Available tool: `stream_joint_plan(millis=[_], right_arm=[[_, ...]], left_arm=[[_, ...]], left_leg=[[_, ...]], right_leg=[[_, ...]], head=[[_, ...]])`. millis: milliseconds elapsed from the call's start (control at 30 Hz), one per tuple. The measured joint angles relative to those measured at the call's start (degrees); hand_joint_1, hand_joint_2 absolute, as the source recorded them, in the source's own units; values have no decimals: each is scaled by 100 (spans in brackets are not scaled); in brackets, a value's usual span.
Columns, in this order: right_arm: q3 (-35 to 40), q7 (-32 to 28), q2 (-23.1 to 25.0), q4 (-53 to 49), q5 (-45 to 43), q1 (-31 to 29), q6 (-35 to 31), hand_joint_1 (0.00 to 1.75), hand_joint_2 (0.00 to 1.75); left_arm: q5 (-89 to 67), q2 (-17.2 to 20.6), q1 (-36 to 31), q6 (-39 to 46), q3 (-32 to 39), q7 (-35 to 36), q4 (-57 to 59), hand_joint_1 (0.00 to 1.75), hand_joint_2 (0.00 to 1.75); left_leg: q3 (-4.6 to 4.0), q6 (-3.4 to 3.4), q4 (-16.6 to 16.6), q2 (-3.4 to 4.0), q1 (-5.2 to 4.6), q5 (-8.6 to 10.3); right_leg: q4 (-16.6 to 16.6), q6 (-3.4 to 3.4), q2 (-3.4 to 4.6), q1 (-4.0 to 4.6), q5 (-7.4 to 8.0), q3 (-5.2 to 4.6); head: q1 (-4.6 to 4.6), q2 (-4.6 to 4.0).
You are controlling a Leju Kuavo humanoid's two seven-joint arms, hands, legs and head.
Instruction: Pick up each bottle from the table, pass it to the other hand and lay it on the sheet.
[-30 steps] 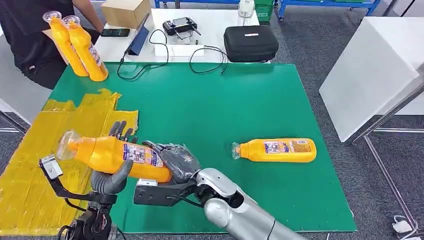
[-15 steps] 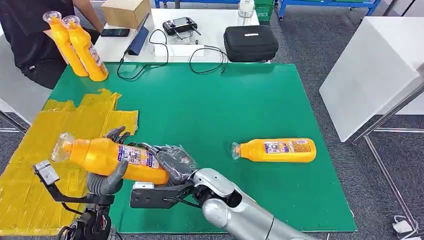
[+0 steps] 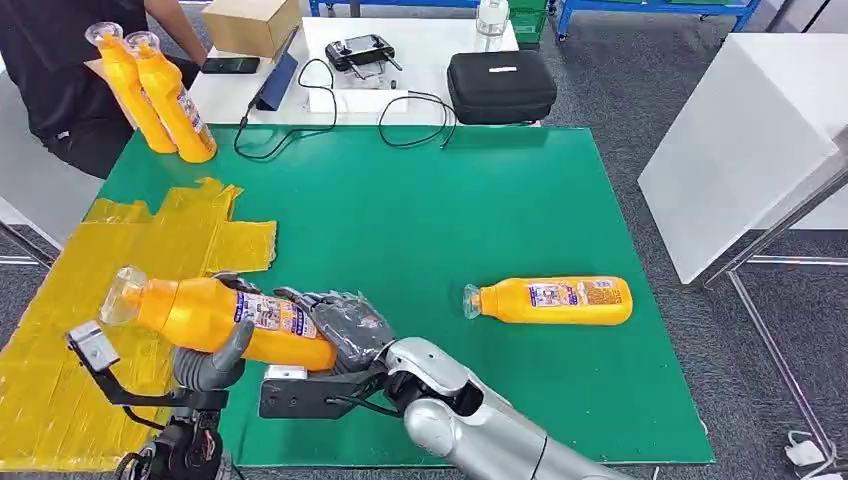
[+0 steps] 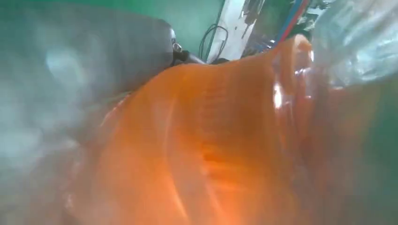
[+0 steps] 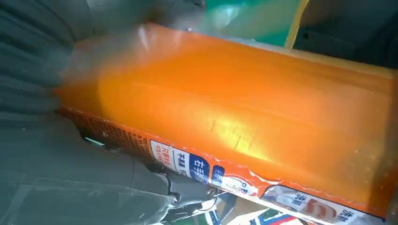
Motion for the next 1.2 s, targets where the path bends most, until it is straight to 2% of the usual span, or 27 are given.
stream_joint_plan(millis=[33,67,100,200,233,500,767,967,1000,1067,1133,1200], right_arm=[[-11,0,0,0,11,17,-2,175,175],[-30,2,-2,0,20,35,-15,72,175],[-50,2,-2,-2,37,62,-35,0,175],[-111,11,-15,-46,126,162,-133,0,175],[-116,17,-24,-81,155,207,-179,0,0],[-531,24,-321,-642,216,670,-472,0,0],[-835,24,-562,-1045,271,944,-577,0,0],[-1209,15,-741,-1495,488,1372,-734,0,0],[-1296,4,-767,-1583,527,1452,-737,0,0],[-1465,-33,-815,-1762,566,1592,-712,0,0],[-1587,-74,-837,-1911,557,1650,-631,0,0],[-1683,-81,-835,-2044,535,1673,-570,0,0]], left_arm=[[-11,-2,2,-2,2,-13,0,175,175],[-43,-2,5,-2,2,-30,0,175,175],[-90,-4,7,2,2,-44,-2,175,175],[-467,-22,1,192,-9,-122,-37,175,175],[-608,-31,-6,281,-9,-146,-44,175,175],[-2054,9,-65,800,225,-443,-92,175,175],[-2350,35,-57,837,389,-503,-103,175,175],[-3089,68,7,1074,671,-711,-219,175,175],[-3556,90,9,1326,724,-827,-245,175,175],[-5213,164,1,2438,765,-1041,-278,175,175],[-7346,293,-39,3536,780,-933,-269,175,175],[-9387,517,-97,4154,780,-600,-156,175,175]], left_leg=[[0,0,0,0,0,0],[0,0,0,0,0,0],[0,0,0,0,0,0],[0,0,0,0,0,0],[0,0,0,0,0,0],[-1,0,0,-5,0,-1],[-2,0,0,-15,0,-1],[-4,0,0,-17,0,-2],[-5,0,0,-18,0,-2],[-6,0,0,-17,0,-2],[-5,-1,0,-16,0,-2],[-3,-1,0,-17,0,-1]], right_leg=[[0,0,0,0,0,0],[0,0,0,0,0,-1],[0,0,0,0,0,0],[0,0,0,0,0,0],[0,0,0,0,0,-1],[-1,-1,-2,0,-1,-1],[-1,0,-6,0,0,0],[-1,0,-6,0,-1,-1],[-1,0,-7,0,-1,-1],[-1,0,-7,0,-1,-3],[-1,0,-7,0,-1,-4],[-1,-2,-9,0,-2,-4]], head=[[0,0],[0,0],[0,0],[2,0],[0,0],[2,0],[0,0],[0,0],[2,0],[0,0],[-2,0],[-2,0]])
